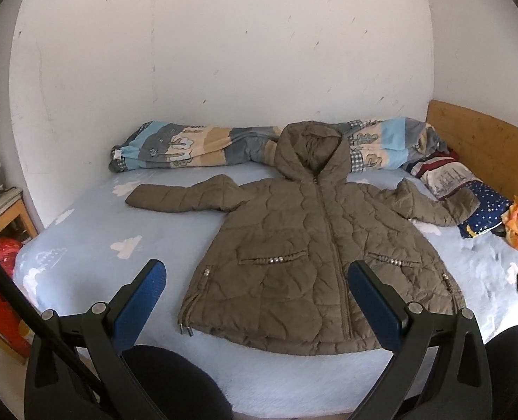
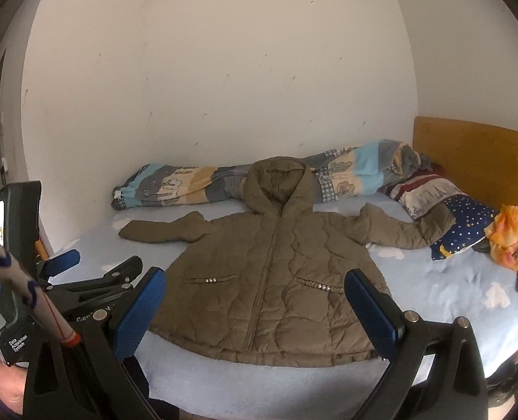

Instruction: Fold large clothes

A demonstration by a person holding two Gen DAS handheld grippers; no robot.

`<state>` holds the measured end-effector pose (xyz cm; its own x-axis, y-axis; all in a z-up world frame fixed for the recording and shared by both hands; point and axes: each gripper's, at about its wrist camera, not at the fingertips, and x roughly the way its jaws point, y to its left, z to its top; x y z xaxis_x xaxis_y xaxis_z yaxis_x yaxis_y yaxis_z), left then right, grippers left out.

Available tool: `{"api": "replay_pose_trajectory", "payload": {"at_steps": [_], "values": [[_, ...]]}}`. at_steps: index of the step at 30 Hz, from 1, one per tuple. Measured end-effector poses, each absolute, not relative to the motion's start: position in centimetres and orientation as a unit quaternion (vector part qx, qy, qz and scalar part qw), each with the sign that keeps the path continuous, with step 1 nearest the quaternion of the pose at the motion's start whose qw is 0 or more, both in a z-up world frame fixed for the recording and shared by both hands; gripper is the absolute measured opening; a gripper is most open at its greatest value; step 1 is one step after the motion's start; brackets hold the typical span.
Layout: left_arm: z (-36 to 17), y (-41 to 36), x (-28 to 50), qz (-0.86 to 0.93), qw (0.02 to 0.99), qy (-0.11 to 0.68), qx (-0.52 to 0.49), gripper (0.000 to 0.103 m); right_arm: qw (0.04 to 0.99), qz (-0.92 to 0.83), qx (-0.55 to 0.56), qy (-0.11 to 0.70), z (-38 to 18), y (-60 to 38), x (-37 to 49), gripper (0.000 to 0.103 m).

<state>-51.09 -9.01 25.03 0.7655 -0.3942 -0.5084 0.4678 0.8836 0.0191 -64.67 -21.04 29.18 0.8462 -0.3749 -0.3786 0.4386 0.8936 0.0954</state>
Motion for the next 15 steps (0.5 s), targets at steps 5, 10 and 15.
{"api": "replay_pose_trajectory", "payload": {"at_steps": [5,10,15], "values": [[24.6,-8.9,-50.8,-0.218,0.938,0.258,0.076,0.103,0.957,-0.209,0.09,0.179,29.0,-21.2,-65.0,0.103],[24.3,-9.2,-50.7,-0.218,0.937,0.261,0.082,0.103,0.958,-0.206,0.088,0.179,28.6,-21.1,-65.2,0.103],[23.7,-9.4,-50.7,-0.22,0.935,0.263,0.092,0.103,0.957,-0.208,0.092,0.18,28.5,-21.2,-64.6,0.103]]}}
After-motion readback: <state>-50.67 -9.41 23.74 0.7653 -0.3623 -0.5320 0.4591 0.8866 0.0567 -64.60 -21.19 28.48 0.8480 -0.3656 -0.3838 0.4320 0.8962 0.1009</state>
